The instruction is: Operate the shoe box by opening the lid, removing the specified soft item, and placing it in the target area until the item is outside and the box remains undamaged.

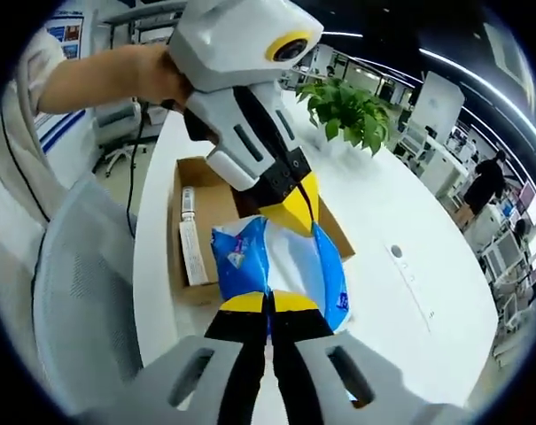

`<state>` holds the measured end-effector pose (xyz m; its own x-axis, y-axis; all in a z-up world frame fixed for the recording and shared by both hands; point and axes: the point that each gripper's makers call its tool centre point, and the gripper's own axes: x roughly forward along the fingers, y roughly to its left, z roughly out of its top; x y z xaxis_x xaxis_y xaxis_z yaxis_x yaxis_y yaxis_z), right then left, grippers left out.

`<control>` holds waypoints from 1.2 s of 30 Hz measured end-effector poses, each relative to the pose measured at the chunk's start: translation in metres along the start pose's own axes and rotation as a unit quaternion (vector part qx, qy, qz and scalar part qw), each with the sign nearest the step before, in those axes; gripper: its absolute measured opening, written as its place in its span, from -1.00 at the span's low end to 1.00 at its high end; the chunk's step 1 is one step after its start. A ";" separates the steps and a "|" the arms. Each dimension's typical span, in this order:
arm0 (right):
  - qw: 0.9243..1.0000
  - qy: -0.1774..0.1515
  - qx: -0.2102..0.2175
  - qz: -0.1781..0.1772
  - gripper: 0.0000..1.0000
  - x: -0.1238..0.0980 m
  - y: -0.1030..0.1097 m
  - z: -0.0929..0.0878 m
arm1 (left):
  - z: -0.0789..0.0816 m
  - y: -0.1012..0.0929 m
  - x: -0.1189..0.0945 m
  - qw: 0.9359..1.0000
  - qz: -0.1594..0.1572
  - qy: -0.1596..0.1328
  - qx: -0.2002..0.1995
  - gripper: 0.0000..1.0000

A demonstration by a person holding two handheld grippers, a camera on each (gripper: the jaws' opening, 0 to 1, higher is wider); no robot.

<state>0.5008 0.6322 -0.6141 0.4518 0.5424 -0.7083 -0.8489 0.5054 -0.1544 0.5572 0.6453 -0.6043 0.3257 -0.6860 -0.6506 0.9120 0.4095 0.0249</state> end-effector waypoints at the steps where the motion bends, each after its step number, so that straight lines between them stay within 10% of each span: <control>1: 1.000 0.001 0.001 0.000 -1.00 -0.001 -0.001 -0.001 | 0.002 -0.002 0.003 1.000 -0.003 0.000 0.002 -1.00; 36: 0.997 0.044 0.047 -0.038 -1.00 -0.061 -0.070 -0.098 | 0.063 -0.053 0.102 0.997 -0.063 0.012 0.049 -1.00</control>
<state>0.5063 0.4980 -0.6279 0.4844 0.4411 -0.7555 -0.7816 0.6062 -0.1472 0.5576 0.5157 -0.6240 0.2016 -0.7139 -0.6706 0.9659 0.2584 0.0153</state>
